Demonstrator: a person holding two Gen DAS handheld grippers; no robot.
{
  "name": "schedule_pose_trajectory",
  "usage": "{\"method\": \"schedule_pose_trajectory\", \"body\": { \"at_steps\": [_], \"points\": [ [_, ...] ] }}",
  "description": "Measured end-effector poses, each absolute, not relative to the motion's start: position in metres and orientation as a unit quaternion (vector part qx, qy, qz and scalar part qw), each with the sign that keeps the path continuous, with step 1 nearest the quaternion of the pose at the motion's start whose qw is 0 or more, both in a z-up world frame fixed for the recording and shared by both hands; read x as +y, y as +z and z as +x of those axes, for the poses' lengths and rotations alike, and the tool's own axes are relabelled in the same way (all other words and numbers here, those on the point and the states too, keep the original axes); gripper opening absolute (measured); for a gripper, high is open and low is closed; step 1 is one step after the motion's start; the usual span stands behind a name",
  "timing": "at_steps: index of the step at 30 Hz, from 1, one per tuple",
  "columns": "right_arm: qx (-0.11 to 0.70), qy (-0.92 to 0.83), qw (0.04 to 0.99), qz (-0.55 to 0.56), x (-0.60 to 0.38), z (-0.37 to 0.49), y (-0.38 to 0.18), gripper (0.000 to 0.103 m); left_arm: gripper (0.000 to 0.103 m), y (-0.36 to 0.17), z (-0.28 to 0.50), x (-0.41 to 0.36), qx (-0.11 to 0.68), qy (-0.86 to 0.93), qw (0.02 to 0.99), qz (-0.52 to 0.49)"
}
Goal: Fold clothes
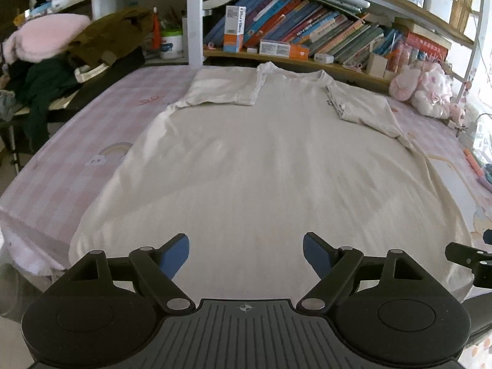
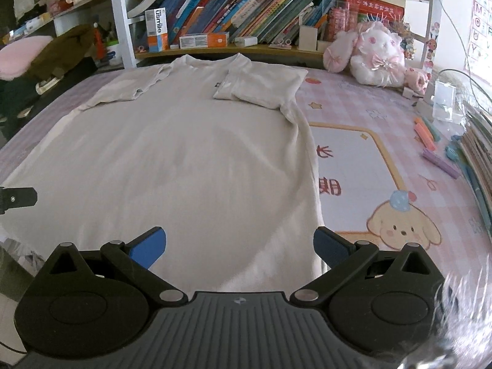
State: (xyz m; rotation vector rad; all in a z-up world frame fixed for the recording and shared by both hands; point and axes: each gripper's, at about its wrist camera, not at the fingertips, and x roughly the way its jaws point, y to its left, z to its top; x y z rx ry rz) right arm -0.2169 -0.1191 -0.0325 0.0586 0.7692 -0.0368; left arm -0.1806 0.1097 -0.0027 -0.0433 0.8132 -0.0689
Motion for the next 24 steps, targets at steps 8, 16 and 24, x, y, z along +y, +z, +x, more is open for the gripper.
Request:
{"method": "schedule_pose_trajectory", "body": {
  "at_steps": [8,16,24],
  "points": [
    [0.372,-0.012,0.927,0.037,-0.120,-0.232,-0.030,0.103,0.084,-0.002,-0.200,0.110,0.397,-0.033,0.917,-0.023],
    [0.378,0.008,0.924,0.050,-0.117,-0.239,-0.032,0.102,0.084,-0.005,-0.212,0.115,0.403,-0.022,0.915,-0.023],
    [0.393,0.005,0.918,0.056,-0.115,-0.243,-0.036,0.102,0.084,-0.012,-0.213,0.122,0.417,-0.024,0.908,-0.029]
  ]
}}
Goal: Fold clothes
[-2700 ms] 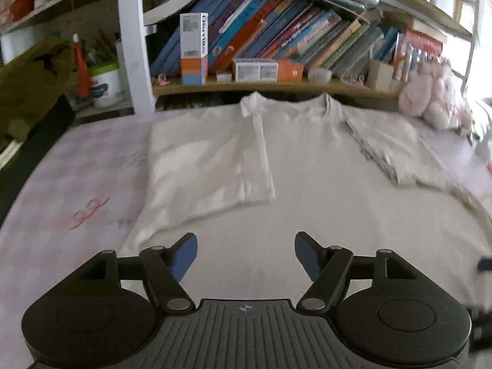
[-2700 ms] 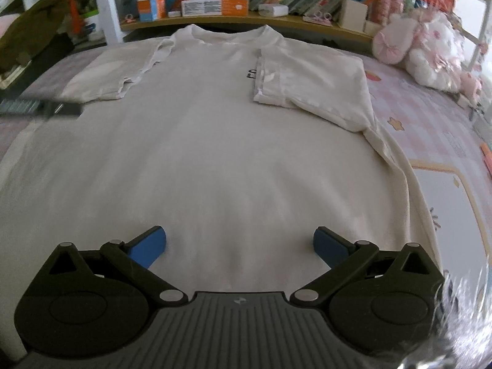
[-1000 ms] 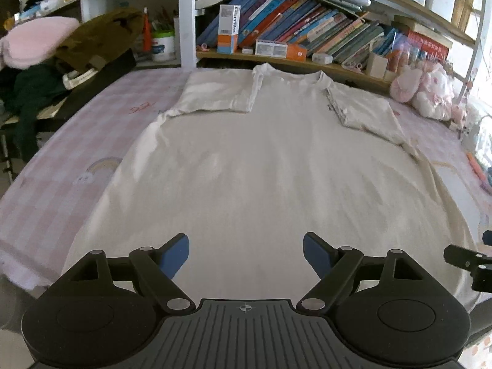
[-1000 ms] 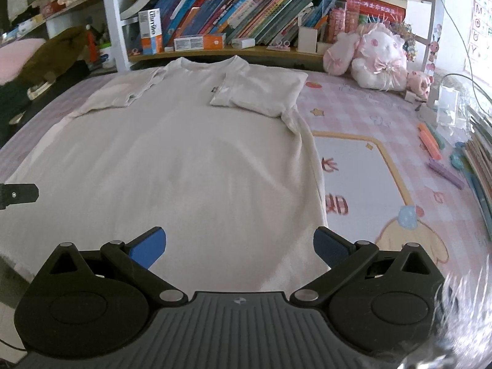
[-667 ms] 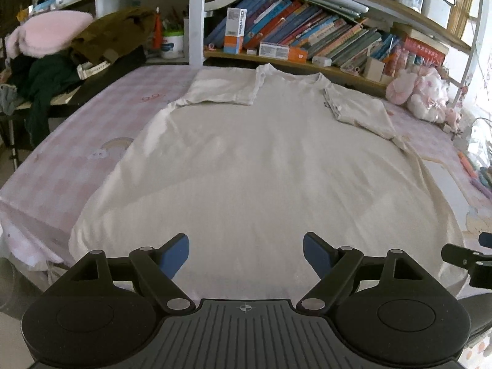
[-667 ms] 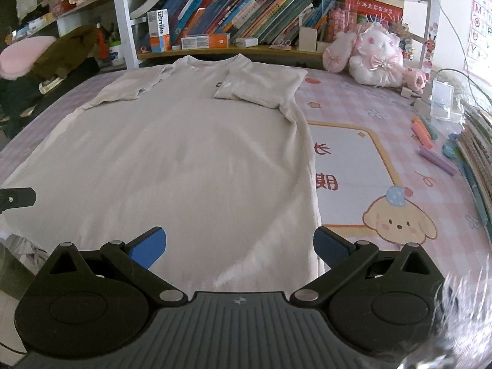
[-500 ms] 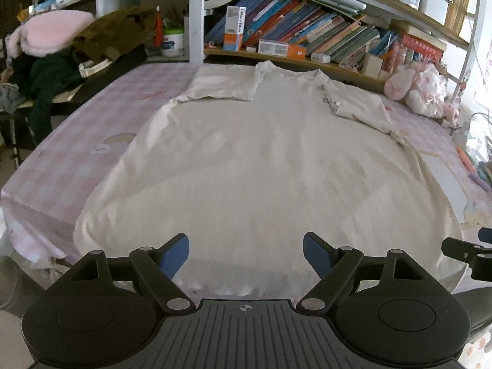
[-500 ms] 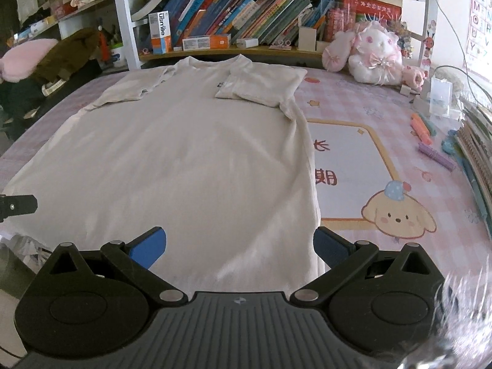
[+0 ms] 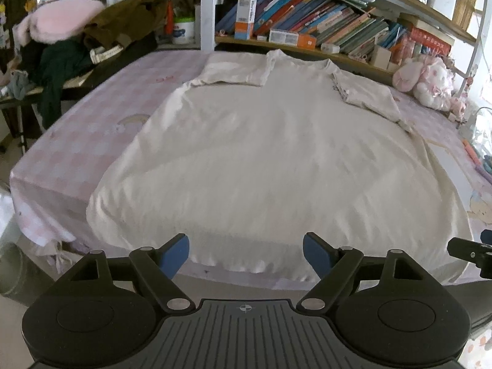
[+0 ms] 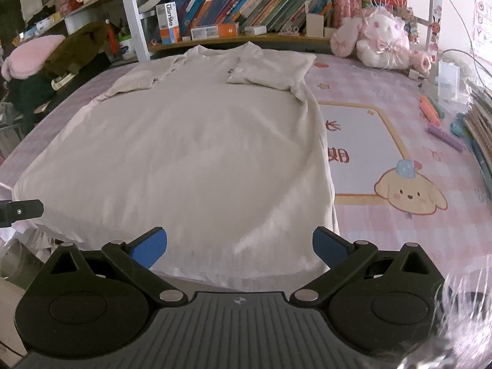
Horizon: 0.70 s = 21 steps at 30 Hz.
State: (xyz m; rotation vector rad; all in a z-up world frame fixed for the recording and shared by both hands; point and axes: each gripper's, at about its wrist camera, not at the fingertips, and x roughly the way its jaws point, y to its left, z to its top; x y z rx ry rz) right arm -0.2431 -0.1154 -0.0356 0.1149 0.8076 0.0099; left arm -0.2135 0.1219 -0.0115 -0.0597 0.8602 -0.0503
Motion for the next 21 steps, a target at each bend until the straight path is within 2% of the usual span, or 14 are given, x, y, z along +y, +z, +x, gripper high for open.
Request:
{"method": "schedule_pose_trajectory", "body": {
  "at_steps": [16,18,21],
  "points": [
    [0.421,-0.034,0.900,0.105,-0.118,-0.248,-0.042,0.100,0.080,-0.025,-0.221,0.169,0.420,-0.007,0.906,-0.057],
    [0.425,-0.038,0.898,0.112,-0.117,-0.247,-0.043,0.092,0.076,-0.026,-0.221,0.181,0.418,0.003,0.906,-0.062],
    [0.430,-0.043,0.893,0.122,-0.117,-0.246,-0.044,0.086,0.070,-0.028,-0.215,0.200,0.421,0.021,0.905,-0.060]
  ]
}}
